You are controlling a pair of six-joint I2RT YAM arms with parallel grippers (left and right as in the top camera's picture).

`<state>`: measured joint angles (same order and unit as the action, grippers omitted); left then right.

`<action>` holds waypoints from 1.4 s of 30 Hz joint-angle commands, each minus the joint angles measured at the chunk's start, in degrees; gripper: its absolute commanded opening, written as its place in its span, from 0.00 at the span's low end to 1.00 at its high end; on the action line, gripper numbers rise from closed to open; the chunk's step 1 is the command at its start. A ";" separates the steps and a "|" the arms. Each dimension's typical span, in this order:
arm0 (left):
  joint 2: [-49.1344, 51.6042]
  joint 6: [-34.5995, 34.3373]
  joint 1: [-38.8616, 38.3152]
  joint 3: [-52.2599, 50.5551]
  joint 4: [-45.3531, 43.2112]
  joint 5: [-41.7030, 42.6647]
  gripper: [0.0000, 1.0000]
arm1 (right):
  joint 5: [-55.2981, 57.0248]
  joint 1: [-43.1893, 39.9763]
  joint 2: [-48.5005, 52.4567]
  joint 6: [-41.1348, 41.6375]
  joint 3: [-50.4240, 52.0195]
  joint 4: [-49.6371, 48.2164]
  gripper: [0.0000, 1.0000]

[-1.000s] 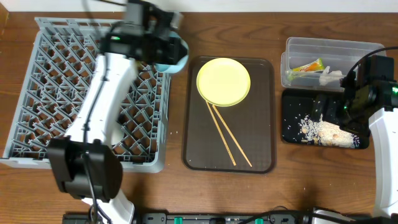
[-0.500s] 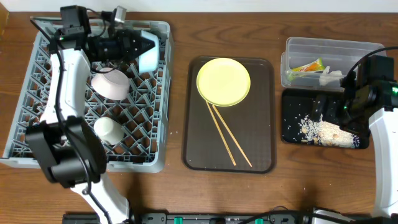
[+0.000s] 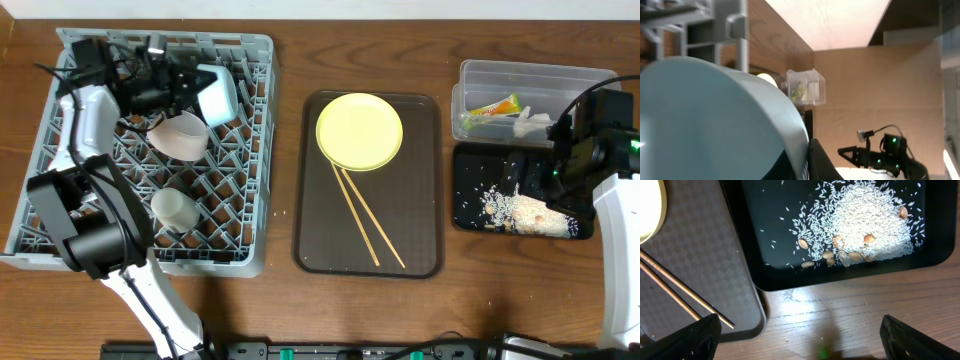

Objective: Sort waste into correct bins and load items into the dishwasher
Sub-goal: 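Carry the blue bowl into the dish rack and release it with left gripper, then reach left gripper down to the wooden chopsticks and grasp one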

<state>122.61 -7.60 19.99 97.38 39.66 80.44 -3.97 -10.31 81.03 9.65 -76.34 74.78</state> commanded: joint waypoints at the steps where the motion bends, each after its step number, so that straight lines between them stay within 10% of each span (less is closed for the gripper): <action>1: 2.56 -0.22 2.84 0.09 0.37 -5.75 0.17 | 0.72 -1.40 -0.52 0.57 -1.18 0.26 0.99; 12: 1.51 -1.14 7.30 0.09 0.66 -7.37 0.77 | 0.72 -1.40 -0.52 0.57 -1.18 0.26 0.99; 20: -9.25 -0.61 6.29 0.09 1.75 -11.32 0.81 | 0.72 -1.42 -0.52 0.57 -1.18 0.26 0.99; 28: -22.84 -1.97 -2.71 0.09 20.09 -45.11 0.83 | 0.72 -1.40 -0.52 0.57 -1.18 0.24 0.99; 37: -28.98 -19.34 -23.67 0.07 34.93 -74.20 0.84 | 0.74 -1.40 -0.52 0.55 -1.18 0.48 0.99; 42: -29.07 -25.38 -32.96 -1.18 36.59 -75.08 0.84 | 0.74 -1.40 -0.52 0.37 -1.18 0.66 0.99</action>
<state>94.76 -25.39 -8.29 97.19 75.75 11.62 -3.84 -10.31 81.03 9.65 -76.34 75.26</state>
